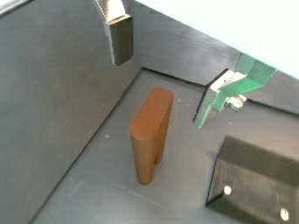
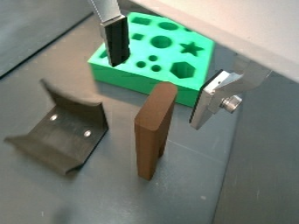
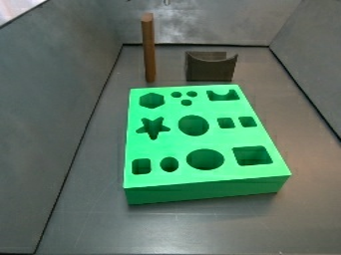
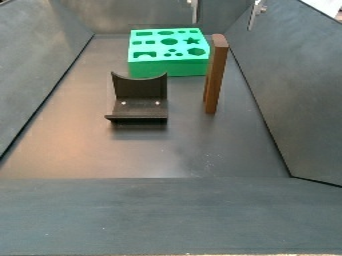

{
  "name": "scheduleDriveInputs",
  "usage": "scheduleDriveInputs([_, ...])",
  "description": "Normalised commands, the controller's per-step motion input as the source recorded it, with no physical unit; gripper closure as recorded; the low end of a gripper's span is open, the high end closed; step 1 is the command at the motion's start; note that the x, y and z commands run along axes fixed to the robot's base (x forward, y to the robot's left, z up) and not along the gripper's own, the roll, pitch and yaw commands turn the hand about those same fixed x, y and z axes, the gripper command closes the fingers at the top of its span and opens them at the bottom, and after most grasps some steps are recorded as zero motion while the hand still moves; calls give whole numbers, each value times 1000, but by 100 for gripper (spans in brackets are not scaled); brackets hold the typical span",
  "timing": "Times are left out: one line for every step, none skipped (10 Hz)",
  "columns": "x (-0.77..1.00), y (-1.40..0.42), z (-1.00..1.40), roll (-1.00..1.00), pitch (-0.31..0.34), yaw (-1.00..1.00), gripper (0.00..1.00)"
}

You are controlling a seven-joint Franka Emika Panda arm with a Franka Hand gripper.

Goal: Pick up the square-circle object. Move up. Rotate the square-circle object. Place the square-circle object on the fixture. Regrasp the square-circle object. Move to above the board. Insert the square-circle object.
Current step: Rotate the square-circle object.

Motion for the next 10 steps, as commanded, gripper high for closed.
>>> scheduleDriveInputs([35, 31, -33, 6, 10, -1000, 0])
scheduleDriveInputs([36, 28, -29, 7, 10, -1000, 0])
scheduleDriveInputs([37, 27, -27, 7, 10, -1000, 0])
scheduleDriveInputs([37, 26, -25, 8, 11, -1000, 0])
scheduleDriveInputs([37, 25, -25, 8, 12, -1000, 0])
scheduleDriveInputs([37, 25, -24, 9, 13, -1000, 0])
scheduleDriveInputs([38, 24, -24, 9, 14, -1000, 0])
scheduleDriveInputs([38, 24, -23, 10, 16, -1000, 0])
scheduleDriveInputs([38, 24, -23, 12, 18, -1000, 0])
scheduleDriveInputs([38, 24, -23, 12, 19, -1000, 0])
